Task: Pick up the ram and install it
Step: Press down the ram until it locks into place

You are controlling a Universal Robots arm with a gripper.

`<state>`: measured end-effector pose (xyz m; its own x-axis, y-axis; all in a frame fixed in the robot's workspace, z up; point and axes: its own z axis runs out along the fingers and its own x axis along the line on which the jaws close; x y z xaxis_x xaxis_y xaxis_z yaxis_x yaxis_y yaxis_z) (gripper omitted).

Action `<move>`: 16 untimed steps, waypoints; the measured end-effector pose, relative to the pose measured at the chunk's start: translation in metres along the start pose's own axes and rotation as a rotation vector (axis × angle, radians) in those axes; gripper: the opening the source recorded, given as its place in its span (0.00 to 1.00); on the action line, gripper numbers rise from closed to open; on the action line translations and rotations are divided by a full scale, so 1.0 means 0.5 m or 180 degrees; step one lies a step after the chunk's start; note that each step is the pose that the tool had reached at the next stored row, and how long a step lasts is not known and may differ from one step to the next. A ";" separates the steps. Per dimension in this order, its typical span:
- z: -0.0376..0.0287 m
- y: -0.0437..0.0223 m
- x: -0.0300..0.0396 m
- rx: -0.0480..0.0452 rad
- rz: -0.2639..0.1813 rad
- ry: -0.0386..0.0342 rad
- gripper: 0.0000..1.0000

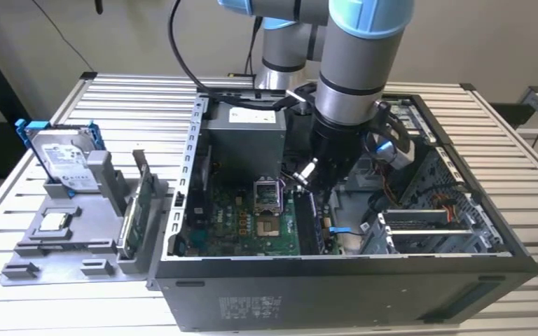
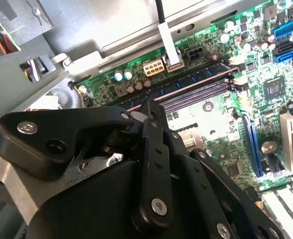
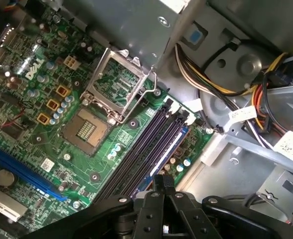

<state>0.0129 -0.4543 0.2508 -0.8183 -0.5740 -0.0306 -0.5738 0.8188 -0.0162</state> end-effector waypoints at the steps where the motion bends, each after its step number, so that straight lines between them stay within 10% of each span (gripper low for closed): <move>1: 0.000 0.000 0.000 -0.0001 -0.0025 -0.0001 0.11; 16: 0.000 0.000 0.000 -0.0037 -0.0597 -0.0022 0.11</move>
<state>0.0127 -0.4543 0.2507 -0.6967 -0.7165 -0.0351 -0.7167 0.6973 -0.0109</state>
